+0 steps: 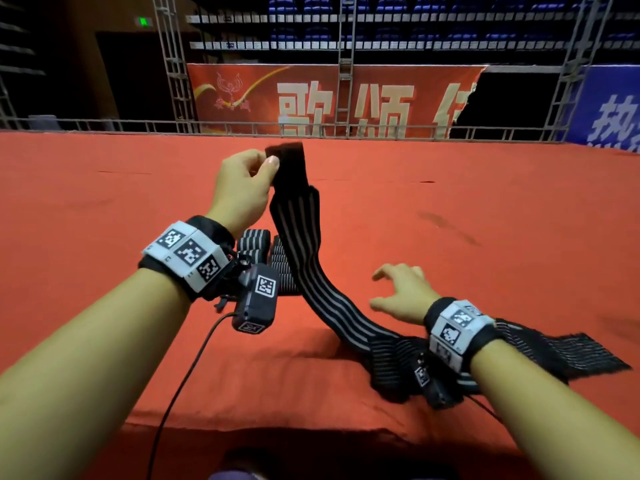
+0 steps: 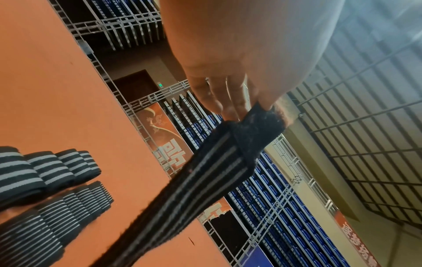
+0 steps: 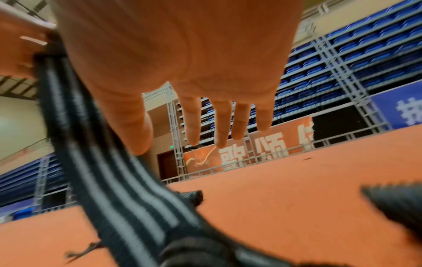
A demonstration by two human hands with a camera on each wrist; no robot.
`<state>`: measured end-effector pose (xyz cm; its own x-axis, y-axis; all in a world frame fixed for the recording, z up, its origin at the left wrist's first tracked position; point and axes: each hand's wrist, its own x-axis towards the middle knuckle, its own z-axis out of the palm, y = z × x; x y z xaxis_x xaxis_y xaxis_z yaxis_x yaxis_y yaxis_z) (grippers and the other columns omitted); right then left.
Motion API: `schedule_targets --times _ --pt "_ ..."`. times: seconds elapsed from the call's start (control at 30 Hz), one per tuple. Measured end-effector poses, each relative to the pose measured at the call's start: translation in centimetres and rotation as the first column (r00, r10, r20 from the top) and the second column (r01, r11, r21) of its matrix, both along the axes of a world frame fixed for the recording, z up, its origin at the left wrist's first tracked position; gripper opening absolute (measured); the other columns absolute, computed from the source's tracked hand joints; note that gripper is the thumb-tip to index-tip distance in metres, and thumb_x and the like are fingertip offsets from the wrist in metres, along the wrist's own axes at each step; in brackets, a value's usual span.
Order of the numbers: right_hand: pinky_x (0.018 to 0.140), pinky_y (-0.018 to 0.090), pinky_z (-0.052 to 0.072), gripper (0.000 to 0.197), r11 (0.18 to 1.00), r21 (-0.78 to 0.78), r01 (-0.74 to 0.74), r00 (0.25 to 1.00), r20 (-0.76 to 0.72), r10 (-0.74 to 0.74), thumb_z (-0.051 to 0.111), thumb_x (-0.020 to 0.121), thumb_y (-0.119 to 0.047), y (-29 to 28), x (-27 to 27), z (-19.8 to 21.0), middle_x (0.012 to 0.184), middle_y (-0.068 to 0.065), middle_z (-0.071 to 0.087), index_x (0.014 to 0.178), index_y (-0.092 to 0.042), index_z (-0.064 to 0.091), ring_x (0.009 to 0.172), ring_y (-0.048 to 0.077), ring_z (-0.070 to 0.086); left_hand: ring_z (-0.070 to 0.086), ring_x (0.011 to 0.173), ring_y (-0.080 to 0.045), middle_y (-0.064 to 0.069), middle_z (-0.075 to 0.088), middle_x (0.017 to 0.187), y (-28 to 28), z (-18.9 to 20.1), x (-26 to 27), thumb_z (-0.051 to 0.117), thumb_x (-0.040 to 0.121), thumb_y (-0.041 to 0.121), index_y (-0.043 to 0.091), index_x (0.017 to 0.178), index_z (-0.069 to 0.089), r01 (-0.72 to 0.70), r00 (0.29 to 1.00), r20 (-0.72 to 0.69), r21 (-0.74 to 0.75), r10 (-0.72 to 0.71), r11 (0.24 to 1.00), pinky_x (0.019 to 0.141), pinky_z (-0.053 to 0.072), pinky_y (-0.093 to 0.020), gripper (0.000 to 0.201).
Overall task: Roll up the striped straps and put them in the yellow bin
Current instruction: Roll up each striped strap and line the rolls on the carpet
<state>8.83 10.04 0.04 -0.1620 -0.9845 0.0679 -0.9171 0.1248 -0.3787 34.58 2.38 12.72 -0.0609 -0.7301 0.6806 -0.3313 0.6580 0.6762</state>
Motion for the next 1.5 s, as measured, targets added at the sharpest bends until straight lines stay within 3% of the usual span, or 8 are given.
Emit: schedule_targets --times 0.3,0.53,0.67,0.8,1.07,1.2,1.37,1.5 --pt "0.096 0.032 0.041 0.072 0.988 -0.082 -0.127 0.792 0.591 0.151 0.069 0.086 -0.037 -2.3 3.9 0.4 0.136 0.007 0.048 0.148 -0.021 0.035 0.123 0.018 0.047 0.058 0.074 -0.008 0.001 0.062 0.078 2.3 1.1 0.1 0.051 0.101 0.018 0.02 0.076 0.059 0.103 0.995 0.004 -0.03 -0.102 0.994 0.069 0.047 -0.021 0.026" --pt "0.088 0.046 0.051 0.013 0.936 -0.257 -0.242 0.682 0.641 0.352 0.067 0.083 0.006 -4.7 6.0 4.7 0.092 0.029 0.064 0.092 0.012 0.059 0.083 0.021 0.058 0.054 0.076 -0.016 -0.01 0.059 0.083 2.1 0.3 1.4 0.05 0.101 0.018 -0.003 0.088 0.061 0.115 0.991 -0.063 -0.007 -0.115 0.993 0.067 0.044 -0.023 0.027" --pt "0.063 0.016 0.047 0.035 0.892 -0.198 -0.406 0.529 0.745 0.407 0.054 0.074 0.012 -3.4 8.2 7.3 0.082 0.01 0.06 0.106 -0.002 0.059 0.069 0.012 0.055 0.052 0.071 -0.014 -0.008 0.057 0.079 1.4 -0.8 2.5 0.047 0.103 0.017 0.008 0.08 0.058 0.096 0.987 -0.136 0.064 -0.087 0.993 0.057 0.041 -0.014 0.027" --pt "0.069 0.025 0.043 0.016 0.866 -0.092 -0.491 0.592 0.695 0.409 0.057 0.062 -0.007 -2.7 8.9 7.2 0.074 0.006 0.055 0.077 -0.004 0.058 0.07 0.014 0.052 0.056 0.063 -0.004 0.001 0.06 0.074 1.2 -1.1 3.7 0.047 0.103 0.018 0.018 0.075 0.057 0.062 0.981 -0.187 0.09 -0.045 0.994 0.055 0.042 -0.012 0.03" --pt "0.068 0.018 0.049 0.016 0.871 -0.462 -0.168 0.698 0.568 0.436 0.056 0.089 0.009 -4.4 10.1 10.2 0.086 0.002 0.063 0.098 0.001 0.066 0.067 0.001 0.057 0.062 0.076 -0.002 0.007 0.064 0.092 2.1 -2.8 3.2 0.058 0.09 0.051 0.021 0.1 0.057 0.248 0.947 -0.273 0.287 -0.169 0.925 0.068 0.044 -0.021 0.031" --pt "0.081 0.036 0.054 0.013 0.845 -0.517 -0.133 0.656 0.593 0.466 0.059 0.09 0.003 -4.6 11.3 13.7 0.093 0.011 0.067 0.099 0.004 0.067 0.083 0.02 0.064 0.068 0.088 -0.002 0.003 0.073 0.102 3.3 -6.7 0.5 0.073 0.087 0.031 0.013 0.109 0.067 0.3 0.946 0.021 0.328 -0.325 0.896 0.079 0.054 -0.025 0.029" --pt "0.082 0.042 0.054 0.008 0.836 -0.526 -0.153 0.645 0.588 0.488 0.062 0.091 -0.005 -4.5 11.4 14.3 0.091 0.013 0.067 0.097 -0.002 0.067 0.083 0.021 0.064 0.068 0.075 -0.002 0.004 0.073 0.086 3.3 -6.1 -0.9 0.058 0.097 0.012 0.013 0.091 0.069 0.283 0.953 -0.197 0.314 -0.229 0.906 0.073 0.056 -0.029 0.013" --pt "0.061 0.016 0.047 0.012 0.88 -0.427 -0.207 0.598 0.657 0.459 0.069 0.087 -0.01 -3.3 9.1 11.8 0.082 0.005 0.064 0.093 -0.014 0.06 0.066 0.004 0.062 0.065 0.079 0.001 -0.001 0.07 0.098 3.3 -4.1 0.8 0.055 0.097 0.003 0.004 0.108 0.066 0.314 0.949 -0.112 0.353 -0.294 0.881 0.076 0.052 -0.015 0.016"
